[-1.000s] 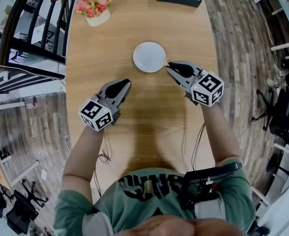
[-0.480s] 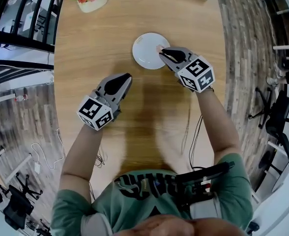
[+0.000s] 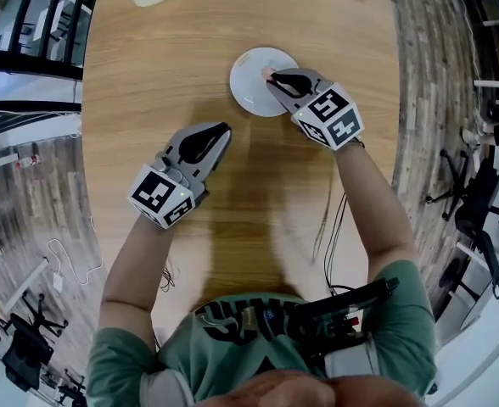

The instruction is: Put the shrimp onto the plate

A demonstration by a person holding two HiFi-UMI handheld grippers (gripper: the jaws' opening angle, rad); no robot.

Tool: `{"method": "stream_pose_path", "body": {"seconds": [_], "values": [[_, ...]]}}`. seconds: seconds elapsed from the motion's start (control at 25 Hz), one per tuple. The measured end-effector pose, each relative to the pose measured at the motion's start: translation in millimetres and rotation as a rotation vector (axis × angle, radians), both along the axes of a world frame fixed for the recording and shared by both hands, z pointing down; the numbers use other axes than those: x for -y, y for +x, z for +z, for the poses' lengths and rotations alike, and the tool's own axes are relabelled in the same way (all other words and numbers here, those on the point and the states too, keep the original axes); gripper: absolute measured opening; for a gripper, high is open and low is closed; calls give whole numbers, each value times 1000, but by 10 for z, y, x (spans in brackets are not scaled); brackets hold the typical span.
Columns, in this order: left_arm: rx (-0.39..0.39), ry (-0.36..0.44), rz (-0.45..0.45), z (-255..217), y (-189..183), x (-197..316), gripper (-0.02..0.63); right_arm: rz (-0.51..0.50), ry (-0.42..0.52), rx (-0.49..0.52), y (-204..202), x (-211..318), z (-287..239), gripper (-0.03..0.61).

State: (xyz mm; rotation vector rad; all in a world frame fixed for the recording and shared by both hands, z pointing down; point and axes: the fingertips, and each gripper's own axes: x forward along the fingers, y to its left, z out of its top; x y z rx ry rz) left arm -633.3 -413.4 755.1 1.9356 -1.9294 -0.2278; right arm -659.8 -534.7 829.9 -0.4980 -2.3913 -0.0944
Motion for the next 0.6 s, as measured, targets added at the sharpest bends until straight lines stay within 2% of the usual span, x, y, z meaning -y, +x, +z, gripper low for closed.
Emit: {"method": "stream_pose_path", "body": {"seconds": [0.24,0.4,0.6], "values": [[12,18,-1,-16,64,-2,32,-3,34,32,-13,-18,-39,55],[5,20,10,-21,119,3,32,32,9,76,17,5,-198,146],[2,14,15,-63,184,-109,32,61,-40,100,145,-110,-397,156]]}}
